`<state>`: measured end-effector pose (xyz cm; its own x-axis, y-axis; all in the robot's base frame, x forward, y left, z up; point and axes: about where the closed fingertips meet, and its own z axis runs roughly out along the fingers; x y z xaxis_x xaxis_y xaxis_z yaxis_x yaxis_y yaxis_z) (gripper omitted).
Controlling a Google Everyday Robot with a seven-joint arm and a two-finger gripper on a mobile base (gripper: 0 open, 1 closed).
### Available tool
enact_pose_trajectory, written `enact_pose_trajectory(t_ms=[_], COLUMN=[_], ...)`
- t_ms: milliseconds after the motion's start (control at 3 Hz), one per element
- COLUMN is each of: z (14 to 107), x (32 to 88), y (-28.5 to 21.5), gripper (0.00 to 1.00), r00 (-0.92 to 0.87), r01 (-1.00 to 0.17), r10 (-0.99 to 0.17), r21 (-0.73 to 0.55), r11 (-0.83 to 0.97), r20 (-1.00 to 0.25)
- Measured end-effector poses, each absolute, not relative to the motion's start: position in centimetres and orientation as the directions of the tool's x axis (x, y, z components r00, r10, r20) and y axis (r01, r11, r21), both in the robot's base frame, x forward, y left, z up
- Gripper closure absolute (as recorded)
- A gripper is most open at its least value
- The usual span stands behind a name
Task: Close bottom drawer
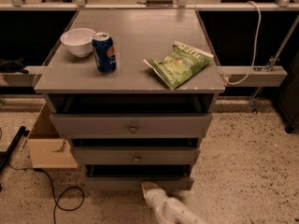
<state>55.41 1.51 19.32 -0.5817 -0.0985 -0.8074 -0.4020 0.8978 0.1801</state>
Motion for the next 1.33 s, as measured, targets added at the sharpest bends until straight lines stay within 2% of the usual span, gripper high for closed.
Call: enact_pose_trajectory(t_ms=[667,1333], z=[20.5,20.1], x=[58.0,56.0], y=[2.0,0.6], gripper=[1.00,1.00], r00=[-0.540,-0.557], r01=[-0.368,-0.355], r10=[-0.043,-0.034], r21=[0.190,0.202], r11=[0.910,0.913], r20=[-0.840,-0.829])
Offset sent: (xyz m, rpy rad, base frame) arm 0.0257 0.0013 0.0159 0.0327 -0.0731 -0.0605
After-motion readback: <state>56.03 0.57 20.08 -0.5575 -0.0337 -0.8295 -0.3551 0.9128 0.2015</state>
